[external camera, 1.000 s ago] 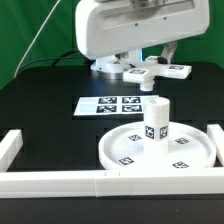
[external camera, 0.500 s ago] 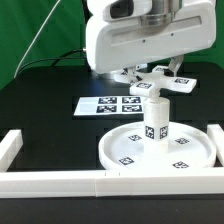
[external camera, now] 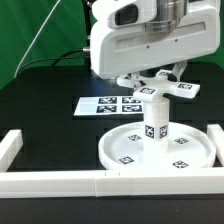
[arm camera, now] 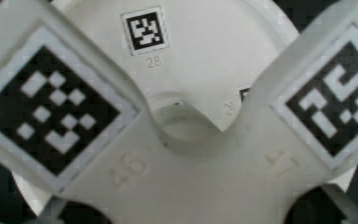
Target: Assemble round table
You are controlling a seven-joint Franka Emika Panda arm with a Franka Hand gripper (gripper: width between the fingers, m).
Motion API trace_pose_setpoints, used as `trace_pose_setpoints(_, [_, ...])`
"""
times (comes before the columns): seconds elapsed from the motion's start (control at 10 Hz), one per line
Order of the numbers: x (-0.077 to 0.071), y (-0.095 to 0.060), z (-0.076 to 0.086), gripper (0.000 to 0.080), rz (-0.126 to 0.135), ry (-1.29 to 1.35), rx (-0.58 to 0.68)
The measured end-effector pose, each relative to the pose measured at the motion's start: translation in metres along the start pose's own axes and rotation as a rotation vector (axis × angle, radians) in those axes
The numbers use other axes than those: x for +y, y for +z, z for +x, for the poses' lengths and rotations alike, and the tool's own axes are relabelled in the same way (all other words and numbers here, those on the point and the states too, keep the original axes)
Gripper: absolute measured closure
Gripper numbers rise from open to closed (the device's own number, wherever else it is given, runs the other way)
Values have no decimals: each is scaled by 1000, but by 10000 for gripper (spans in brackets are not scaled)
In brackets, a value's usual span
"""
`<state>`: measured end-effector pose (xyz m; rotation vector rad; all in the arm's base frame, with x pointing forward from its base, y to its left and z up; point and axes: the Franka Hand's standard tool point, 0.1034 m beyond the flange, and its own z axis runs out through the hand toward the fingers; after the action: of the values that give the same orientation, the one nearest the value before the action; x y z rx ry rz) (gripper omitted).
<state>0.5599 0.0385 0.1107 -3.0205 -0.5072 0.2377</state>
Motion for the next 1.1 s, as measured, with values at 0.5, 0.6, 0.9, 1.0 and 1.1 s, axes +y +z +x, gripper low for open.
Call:
trace_pose_setpoints(0.5, [9,11,3,348,-29,0,45])
trace_pose_setpoints(0.6, [9,11,3,348,-29,1,44])
trace_pose_setpoints(0.9, [9,11,3,348,-28,31,45])
trace_pose_setpoints(1.0, [9,11,4,348,-29,52,51])
trace_pose_setpoints(1.1, [9,11,2,348,-37,144,83])
